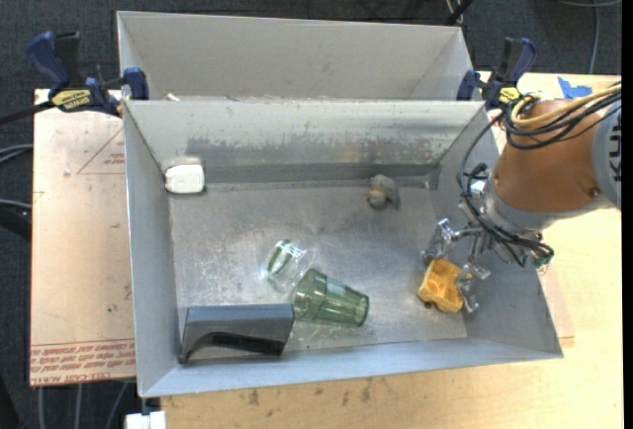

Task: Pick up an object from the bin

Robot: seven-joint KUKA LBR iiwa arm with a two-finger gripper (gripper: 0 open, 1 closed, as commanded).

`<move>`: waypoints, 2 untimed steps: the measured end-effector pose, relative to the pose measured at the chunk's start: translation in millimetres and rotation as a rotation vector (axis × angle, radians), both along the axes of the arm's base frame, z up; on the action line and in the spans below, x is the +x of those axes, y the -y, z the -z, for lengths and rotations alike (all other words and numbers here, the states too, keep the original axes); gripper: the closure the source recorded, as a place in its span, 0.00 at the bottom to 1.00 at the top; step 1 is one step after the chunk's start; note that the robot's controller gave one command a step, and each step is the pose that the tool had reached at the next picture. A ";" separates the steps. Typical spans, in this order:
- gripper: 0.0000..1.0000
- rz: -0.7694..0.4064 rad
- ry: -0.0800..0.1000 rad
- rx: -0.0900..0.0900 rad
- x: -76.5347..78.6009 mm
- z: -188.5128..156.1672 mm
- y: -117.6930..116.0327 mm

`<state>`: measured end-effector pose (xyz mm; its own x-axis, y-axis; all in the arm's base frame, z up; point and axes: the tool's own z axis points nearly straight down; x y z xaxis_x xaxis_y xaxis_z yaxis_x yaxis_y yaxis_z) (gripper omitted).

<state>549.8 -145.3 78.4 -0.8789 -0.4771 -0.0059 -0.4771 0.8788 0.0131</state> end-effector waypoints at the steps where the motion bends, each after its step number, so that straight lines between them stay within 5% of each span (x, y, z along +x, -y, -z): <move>1: 1.00 -0.001 0.000 0.000 0.0 0.0 0.0; 2: 1.00 -0.003 0.002 0.000 -0.8 -0.9 -0.3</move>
Offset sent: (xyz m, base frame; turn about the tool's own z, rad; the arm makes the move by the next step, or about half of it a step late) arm -0.0283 0.0030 0.0561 -0.0852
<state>549.0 -145.0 79.3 -0.8772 -0.4801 -0.0073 -0.4802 0.8771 0.0120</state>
